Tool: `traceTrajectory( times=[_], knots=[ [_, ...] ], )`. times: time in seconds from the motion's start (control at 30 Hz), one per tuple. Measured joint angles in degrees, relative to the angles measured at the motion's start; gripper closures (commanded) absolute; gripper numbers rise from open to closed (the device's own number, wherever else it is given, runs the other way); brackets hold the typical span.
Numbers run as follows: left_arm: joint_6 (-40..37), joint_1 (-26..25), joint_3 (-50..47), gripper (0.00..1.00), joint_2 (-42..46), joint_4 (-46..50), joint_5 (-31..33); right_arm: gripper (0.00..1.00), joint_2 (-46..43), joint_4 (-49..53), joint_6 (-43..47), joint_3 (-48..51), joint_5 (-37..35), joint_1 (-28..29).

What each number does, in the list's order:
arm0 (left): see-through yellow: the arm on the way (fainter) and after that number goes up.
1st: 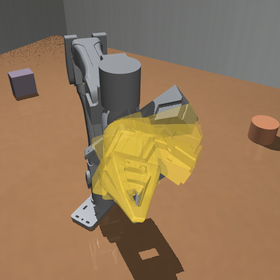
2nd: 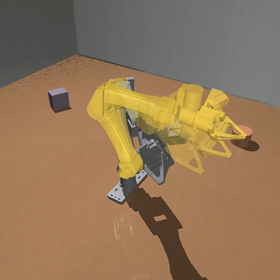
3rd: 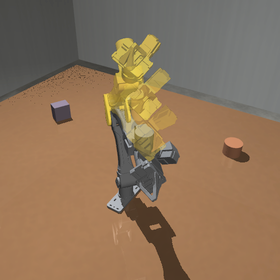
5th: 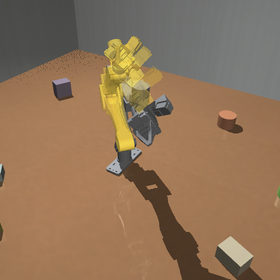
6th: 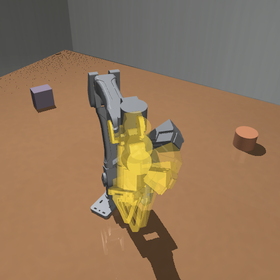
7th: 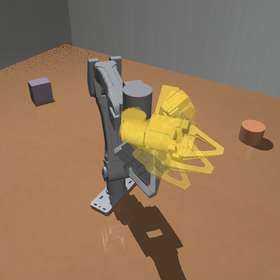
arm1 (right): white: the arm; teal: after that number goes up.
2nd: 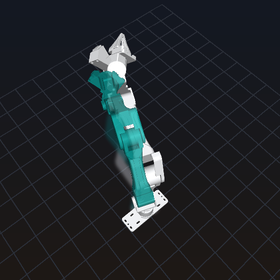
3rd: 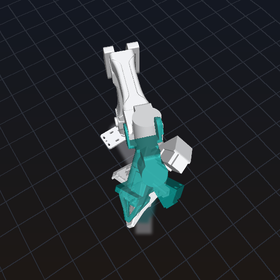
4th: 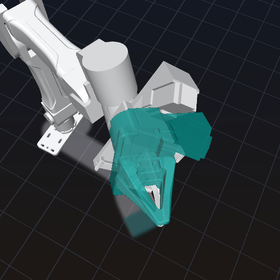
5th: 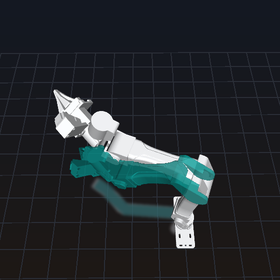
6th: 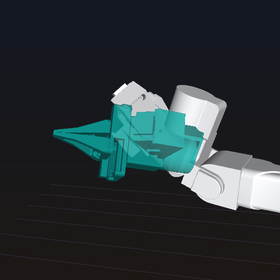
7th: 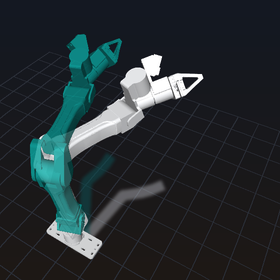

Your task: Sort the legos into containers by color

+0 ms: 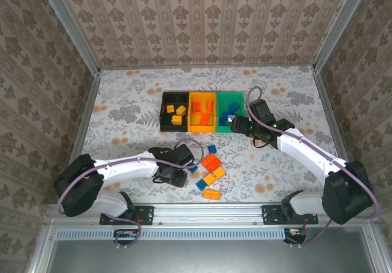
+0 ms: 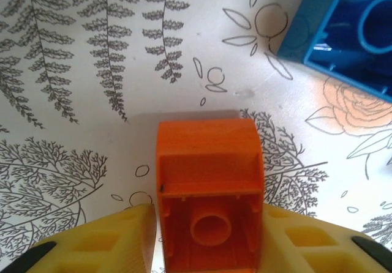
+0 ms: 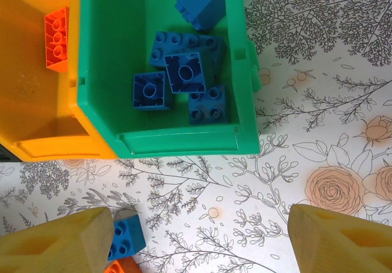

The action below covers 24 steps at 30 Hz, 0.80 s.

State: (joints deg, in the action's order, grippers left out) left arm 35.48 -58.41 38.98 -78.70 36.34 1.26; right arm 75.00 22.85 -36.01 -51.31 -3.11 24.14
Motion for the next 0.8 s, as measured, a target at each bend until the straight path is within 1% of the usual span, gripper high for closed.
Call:
traceTrajectory(
  times=[0.1,0.27,0.37,0.47,0.6,0.8],
  knots=[
    [-0.2,0.0,0.24,0.65,0.02,-0.15,-0.15,0.23,0.0,0.0,0.0,0.0,0.0,0.0],
    [-0.55,0.37,2.86,0.65,2.8,1.57,0.09,0.23,-0.02,0.0,0.0,0.0,0.0,0.0],
    [-1.53,1.99,8.28,0.65,4.48,2.84,0.76,0.23,-0.11,0.0,-0.02,0.0,0.0,-0.02],
    [-3.78,4.76,15.61,0.65,3.98,1.73,2.12,0.23,-0.42,0.0,-0.07,0.04,0.0,-0.04],
    [-7.48,9.2,26.45,0.66,-3.02,-3.1,3.78,0.23,-0.7,0.0,-0.2,0.04,0.0,-0.28],
    [-10.91,15.85,42.45,0.68,-22.18,-8.79,5.46,0.23,-0.7,0.07,-0.2,0.04,-0.04,-0.44]
  ],
)
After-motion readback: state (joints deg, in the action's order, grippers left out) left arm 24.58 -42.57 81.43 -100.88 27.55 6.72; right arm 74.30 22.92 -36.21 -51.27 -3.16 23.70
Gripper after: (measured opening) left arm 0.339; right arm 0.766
